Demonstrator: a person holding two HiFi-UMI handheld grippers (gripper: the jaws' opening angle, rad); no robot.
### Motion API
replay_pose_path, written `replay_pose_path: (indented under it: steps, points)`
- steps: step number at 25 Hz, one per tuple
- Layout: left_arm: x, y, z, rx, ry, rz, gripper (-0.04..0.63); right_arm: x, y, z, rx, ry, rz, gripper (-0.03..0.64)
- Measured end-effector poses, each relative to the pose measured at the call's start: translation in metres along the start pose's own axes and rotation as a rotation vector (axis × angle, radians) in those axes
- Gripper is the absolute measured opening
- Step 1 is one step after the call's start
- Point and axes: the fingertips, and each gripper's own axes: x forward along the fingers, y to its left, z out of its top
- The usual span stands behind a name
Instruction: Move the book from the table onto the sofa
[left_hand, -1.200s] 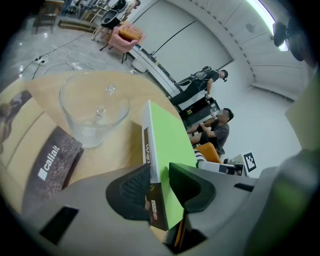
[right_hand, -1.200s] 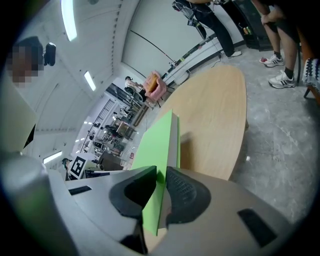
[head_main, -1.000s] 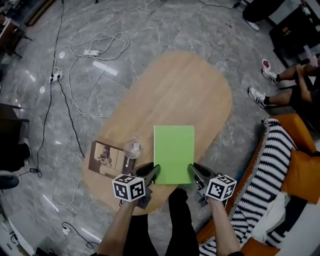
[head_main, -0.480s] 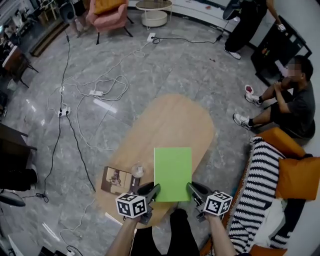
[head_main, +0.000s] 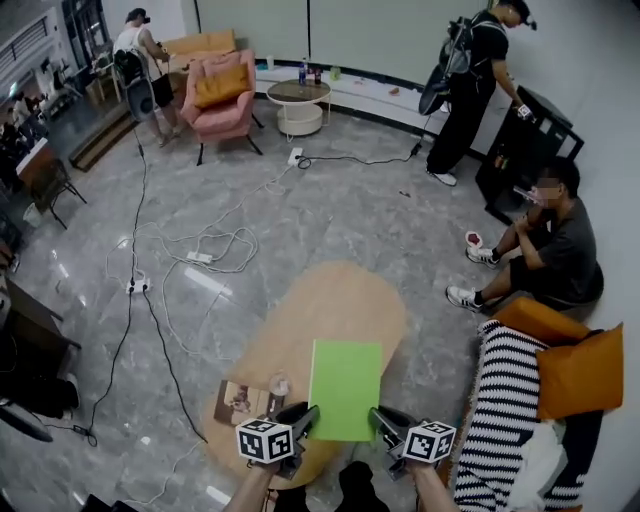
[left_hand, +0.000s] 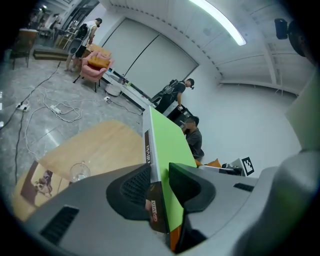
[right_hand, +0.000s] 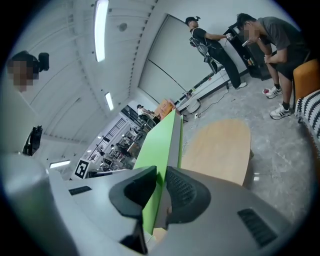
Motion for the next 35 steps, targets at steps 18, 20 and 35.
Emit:
replay_pose_path:
  steps: [18, 20, 35]
  points:
    - [-0.103, -0.03, -0.009, -0.003, -0.086, -0.016, 0.122, -0.029, 0.099, -0.016, -0.091, -0.054, 0.077, 0.08]
    - [-0.103, -0.023, -0.004, 0.01, -0.086, -0.022, 0.121, -0.022, 0.101, -0.014, -0.104, -0.066, 0.077, 0.08]
    - [-0.157, 0.0, -0.017, 0.102, 0.018, -0.109, 0.118, -0.015, 0.146, -0.074, -0.021, -0.191, -0.004, 0.077]
